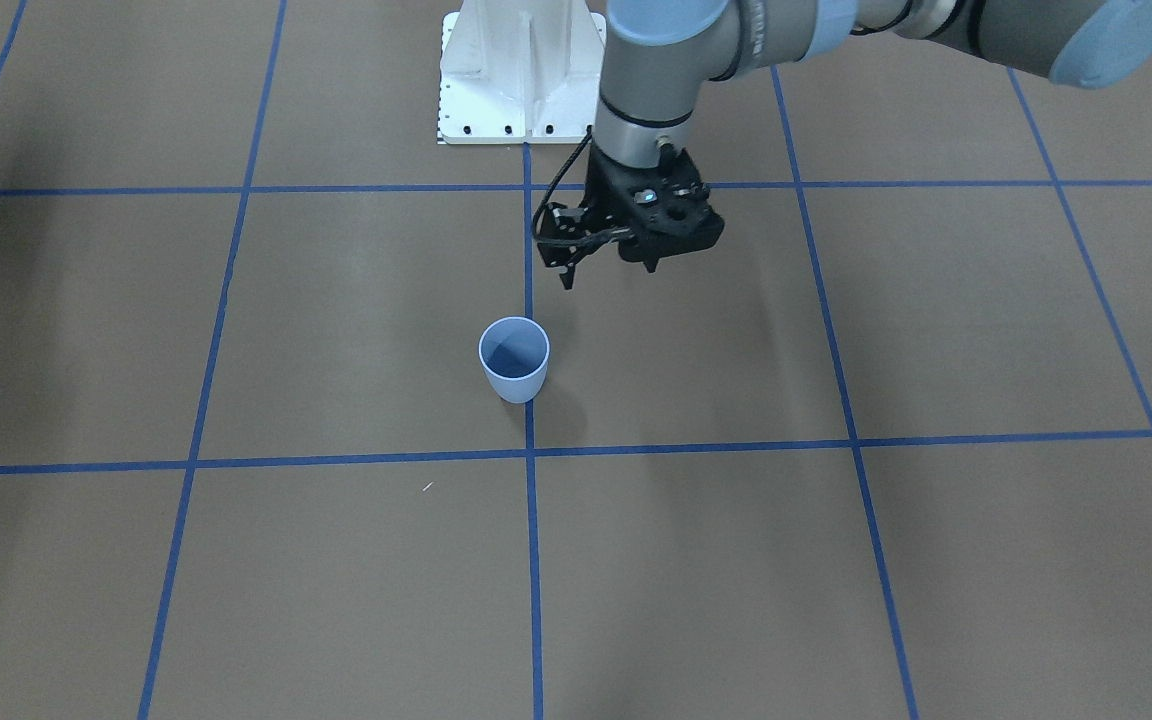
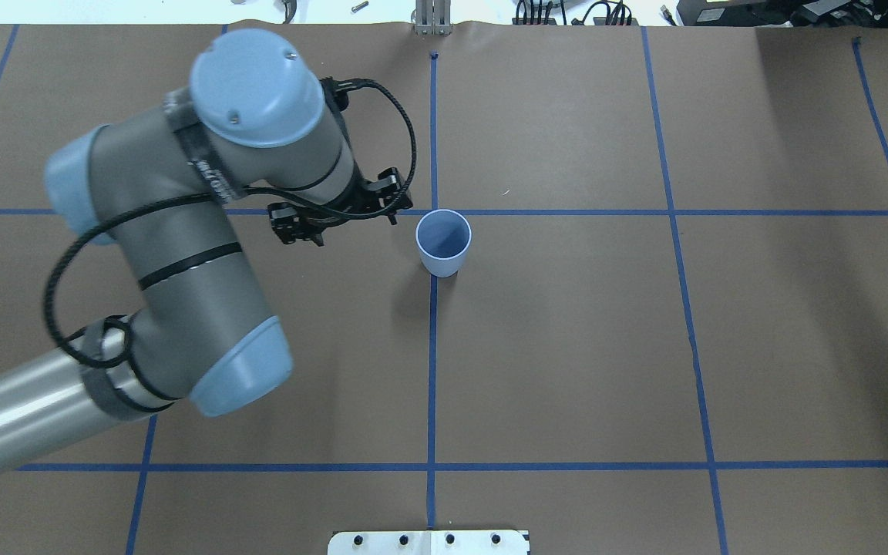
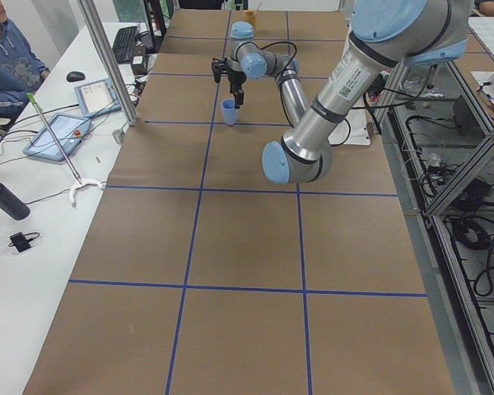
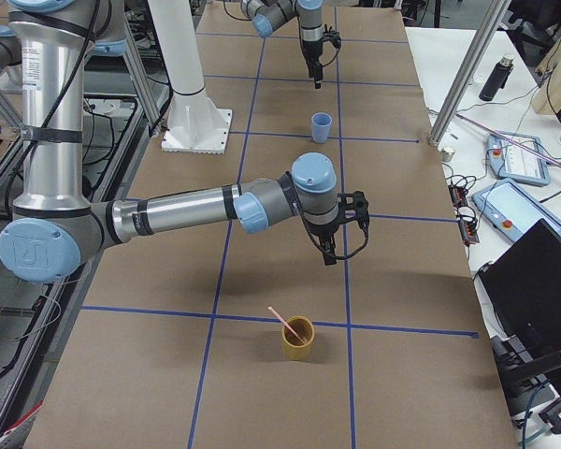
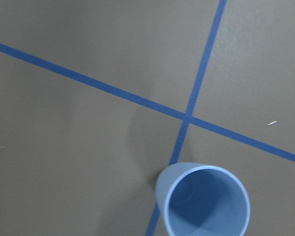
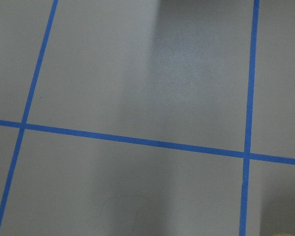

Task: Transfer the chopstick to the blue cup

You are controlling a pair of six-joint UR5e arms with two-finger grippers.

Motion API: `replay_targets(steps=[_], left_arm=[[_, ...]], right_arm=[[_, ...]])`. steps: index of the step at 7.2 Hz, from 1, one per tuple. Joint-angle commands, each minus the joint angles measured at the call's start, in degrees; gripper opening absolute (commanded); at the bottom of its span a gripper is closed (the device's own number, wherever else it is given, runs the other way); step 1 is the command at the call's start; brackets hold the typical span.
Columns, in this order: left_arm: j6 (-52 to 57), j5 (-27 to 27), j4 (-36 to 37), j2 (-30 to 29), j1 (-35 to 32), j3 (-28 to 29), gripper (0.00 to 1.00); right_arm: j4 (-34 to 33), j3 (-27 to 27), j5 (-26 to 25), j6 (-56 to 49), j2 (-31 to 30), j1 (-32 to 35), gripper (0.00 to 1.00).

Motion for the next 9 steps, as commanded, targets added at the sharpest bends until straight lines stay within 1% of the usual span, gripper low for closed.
replay_targets(steps=[1, 2, 3, 4, 5, 6, 7, 8, 9], left_arm=[[7.34, -1.33, 2.1, 7.23, -3.38, -7.48, 0.98], [7.36, -1.35, 2.01, 7.43, -3.39, -7.4, 0.98], [7.36, -1.35, 2.01, 7.43, -3.22, -7.31, 0.98], [7.27, -1.26, 2.01, 7.43, -2.95, -7.14, 0.98], [7.27, -1.17, 1.93, 7.43, -2.95, -6.96, 0.98], [7.27, -1.17, 1.93, 7.43, -2.86, -6.61, 0.98], [7.27, -1.17, 1.84, 7.43, -2.86, -6.43, 0.98], [7.27, -1.17, 1.84, 7.43, -2.86, -6.52, 0.98], [7.18, -1.08, 1.84, 7.43, -2.78, -6.52, 0.98]], right_arm=[[0.42, 1.85, 0.92, 0.35, -4.04, 2.75, 1.0], [0.25, 1.94, 1.8, -6.71, -7.73, 6.33, 1.0], [0.42, 1.07, 0.59, -10.95, -11.08, 7.06, 1.0], [0.43, 0.8, -0.12, -10.82, -12.76, 7.07, 0.99], [0.6, -1.9, -0.04, -10.82, -13.13, 6.89, 0.99], [1.04, -2.79, -0.39, -10.65, -12.7, 6.89, 0.98], [1.04, -2.89, -1.26, -10.65, -13.13, 6.89, 0.92], [1.04, -3.59, -1.27, -10.38, -13.22, 6.89, 0.7], [1.04, -3.85, -1.27, -10.21, -13.22, 6.89, 0.3]])
